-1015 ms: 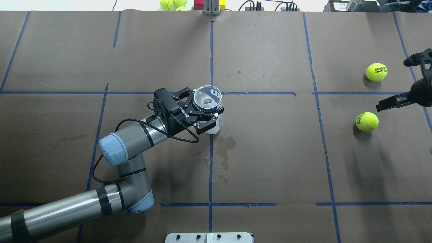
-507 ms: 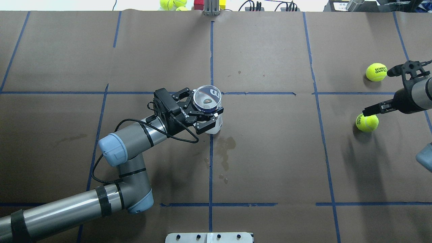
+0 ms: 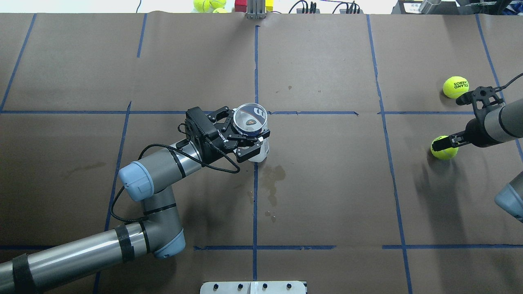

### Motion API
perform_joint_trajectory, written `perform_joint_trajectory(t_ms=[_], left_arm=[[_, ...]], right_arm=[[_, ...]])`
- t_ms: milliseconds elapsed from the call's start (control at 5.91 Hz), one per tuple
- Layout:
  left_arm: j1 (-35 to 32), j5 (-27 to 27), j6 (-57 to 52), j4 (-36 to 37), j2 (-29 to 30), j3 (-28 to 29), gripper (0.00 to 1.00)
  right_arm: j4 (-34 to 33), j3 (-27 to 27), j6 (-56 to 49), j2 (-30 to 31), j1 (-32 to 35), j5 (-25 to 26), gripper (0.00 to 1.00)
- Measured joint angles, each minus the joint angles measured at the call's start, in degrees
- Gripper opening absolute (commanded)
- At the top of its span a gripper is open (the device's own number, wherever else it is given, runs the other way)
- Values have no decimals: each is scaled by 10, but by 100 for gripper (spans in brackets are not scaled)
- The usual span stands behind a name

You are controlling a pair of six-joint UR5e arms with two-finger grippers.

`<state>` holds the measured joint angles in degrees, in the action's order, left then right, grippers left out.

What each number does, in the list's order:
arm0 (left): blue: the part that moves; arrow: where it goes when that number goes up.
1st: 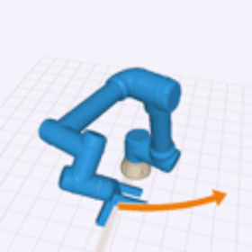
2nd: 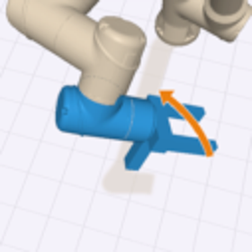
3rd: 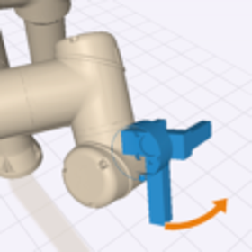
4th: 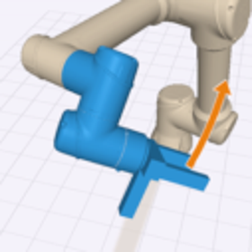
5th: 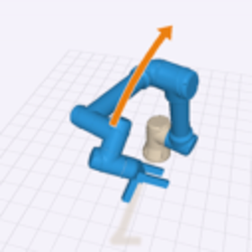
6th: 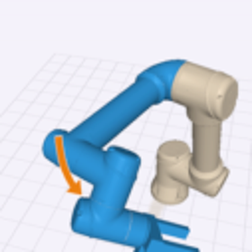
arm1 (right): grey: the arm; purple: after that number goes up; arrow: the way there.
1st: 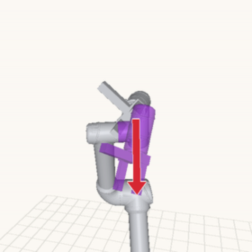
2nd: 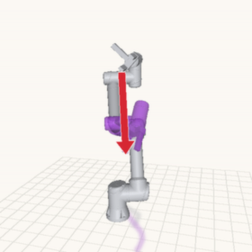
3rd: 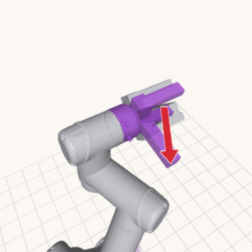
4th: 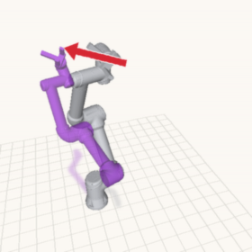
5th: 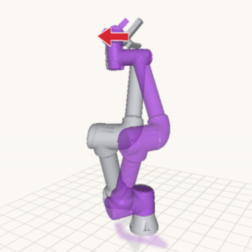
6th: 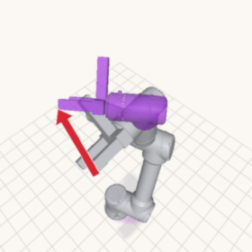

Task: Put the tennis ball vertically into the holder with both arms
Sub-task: 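Reach the right gripper to the nearer tennis ball while left holds can, then grasp the nearer tennis ball with the right gripper and lift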

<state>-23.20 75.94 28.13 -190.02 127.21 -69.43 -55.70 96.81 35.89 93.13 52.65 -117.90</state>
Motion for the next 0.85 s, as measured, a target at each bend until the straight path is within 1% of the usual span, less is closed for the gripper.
perform_joint_trajectory(t_ms=[338,507,677,846], left_arm=[[0,0,0,0,-1,0,92],[0,0,0,0,-1,0,92],[0,0,0,0,-2,0,92],[0,0,0,0,-1,0,92]], right_arm=[[25,-37,-1,-11,-9,6,99],[28,-43,1,-17,-12,7,60],[29,-44,1,-19,-14,7,37],[29,-42,1,-20,-14,7,26]])
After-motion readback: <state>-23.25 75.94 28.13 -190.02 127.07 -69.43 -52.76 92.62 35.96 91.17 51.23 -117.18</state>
